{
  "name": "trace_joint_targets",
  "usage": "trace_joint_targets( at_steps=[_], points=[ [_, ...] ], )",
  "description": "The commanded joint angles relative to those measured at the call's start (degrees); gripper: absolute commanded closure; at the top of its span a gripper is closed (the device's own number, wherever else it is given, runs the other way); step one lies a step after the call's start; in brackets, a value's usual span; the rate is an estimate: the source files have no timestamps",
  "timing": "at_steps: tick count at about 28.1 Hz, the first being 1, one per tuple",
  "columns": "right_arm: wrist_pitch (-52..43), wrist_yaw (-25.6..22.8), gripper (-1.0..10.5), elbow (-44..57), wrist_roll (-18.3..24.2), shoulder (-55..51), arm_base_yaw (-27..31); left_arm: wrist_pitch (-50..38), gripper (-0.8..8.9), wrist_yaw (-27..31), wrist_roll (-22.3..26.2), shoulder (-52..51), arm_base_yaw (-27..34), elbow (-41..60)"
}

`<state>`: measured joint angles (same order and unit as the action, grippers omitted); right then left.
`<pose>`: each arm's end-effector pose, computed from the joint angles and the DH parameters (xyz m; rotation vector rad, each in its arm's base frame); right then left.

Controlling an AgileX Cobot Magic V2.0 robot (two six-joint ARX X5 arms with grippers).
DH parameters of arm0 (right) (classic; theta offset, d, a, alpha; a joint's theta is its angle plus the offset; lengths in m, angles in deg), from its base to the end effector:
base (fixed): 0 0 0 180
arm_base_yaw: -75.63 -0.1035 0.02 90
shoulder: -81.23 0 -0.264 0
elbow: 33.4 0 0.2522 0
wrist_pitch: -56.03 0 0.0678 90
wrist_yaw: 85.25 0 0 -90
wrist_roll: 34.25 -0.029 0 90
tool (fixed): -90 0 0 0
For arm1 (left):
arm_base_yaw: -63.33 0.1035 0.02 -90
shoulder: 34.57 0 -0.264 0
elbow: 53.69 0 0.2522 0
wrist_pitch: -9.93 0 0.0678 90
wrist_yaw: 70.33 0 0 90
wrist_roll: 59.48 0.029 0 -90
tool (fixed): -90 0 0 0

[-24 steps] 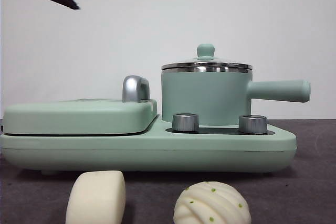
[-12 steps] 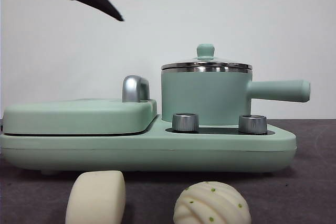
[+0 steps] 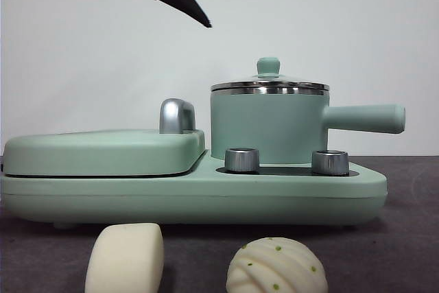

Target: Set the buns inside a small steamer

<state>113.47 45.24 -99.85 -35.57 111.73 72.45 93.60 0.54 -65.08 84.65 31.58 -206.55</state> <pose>0.0791 0.0233 0.3526 0.1446 0.3728 0.7490 0.3521 -0.2291 0.4007 0.0137 0.9345 -0.7843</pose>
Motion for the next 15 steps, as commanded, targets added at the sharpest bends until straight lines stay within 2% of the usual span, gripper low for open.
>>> trace_joint_targets(
  at_steps=[1,6,15],
  points=[
    [-0.33,0.0,5.0,-0.68,-0.2,0.26,-0.13,0.52,3.5,2.12,1.2,3.21,-1.64,-3.13],
    [-0.33,0.0,5.0,-0.68,-0.44,0.26,-0.13,1.86,3.5,7.3,5.07,5.6,-5.31,-3.23],
    [-0.31,0.0,5.0,-0.68,-1.29,0.26,-0.13,2.05,3.82,9.27,6.1,8.81,-8.28,-3.23]
  ],
)
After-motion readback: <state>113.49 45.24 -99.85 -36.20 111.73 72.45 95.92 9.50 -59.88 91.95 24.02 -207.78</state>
